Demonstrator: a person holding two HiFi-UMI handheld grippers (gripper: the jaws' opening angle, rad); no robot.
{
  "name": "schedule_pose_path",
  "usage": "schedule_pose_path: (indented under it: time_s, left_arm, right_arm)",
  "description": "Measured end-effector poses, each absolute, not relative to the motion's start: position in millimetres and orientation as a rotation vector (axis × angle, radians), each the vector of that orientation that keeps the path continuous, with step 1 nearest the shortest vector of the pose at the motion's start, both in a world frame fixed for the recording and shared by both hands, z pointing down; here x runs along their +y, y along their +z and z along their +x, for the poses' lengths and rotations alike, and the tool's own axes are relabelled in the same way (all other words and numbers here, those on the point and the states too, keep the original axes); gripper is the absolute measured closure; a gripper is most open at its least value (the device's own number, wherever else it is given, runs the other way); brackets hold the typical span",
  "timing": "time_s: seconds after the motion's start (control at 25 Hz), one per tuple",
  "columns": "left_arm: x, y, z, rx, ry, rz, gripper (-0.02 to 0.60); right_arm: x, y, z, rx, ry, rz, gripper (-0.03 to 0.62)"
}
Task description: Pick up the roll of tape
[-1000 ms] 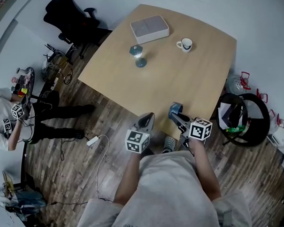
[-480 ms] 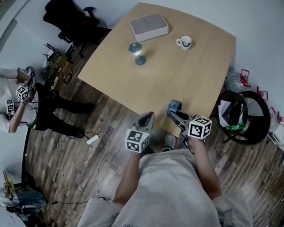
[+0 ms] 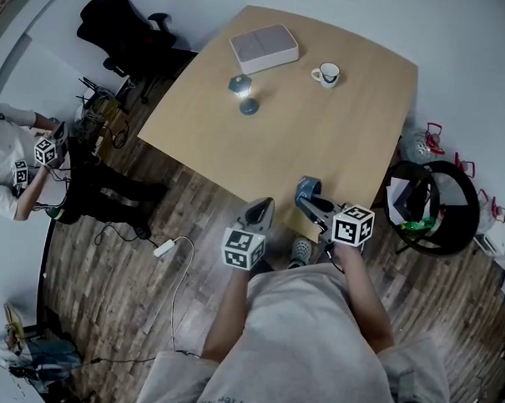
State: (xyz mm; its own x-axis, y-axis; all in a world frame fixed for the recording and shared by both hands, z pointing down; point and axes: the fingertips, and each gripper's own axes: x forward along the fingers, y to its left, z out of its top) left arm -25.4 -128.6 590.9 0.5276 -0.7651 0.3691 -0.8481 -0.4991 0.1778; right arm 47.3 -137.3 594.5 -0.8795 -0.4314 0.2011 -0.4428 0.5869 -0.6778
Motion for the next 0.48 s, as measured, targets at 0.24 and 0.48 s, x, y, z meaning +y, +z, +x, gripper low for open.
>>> schedule_pose_path:
  time_s: [0.24,0.48]
  left_arm:
    - [-126.5,591.2,-27.5,-1.342,0.339,2.43,0.575]
    - [-131.1,592.6,-33.8,-1.353,0.324,2.423,0.575]
  right_arm:
    - [-135.4,595.7,43.8,-2.776,1.17,0.766,0.551]
    - [-142.0,599.7,40.1,-2.742,1.049,0.78,0.551]
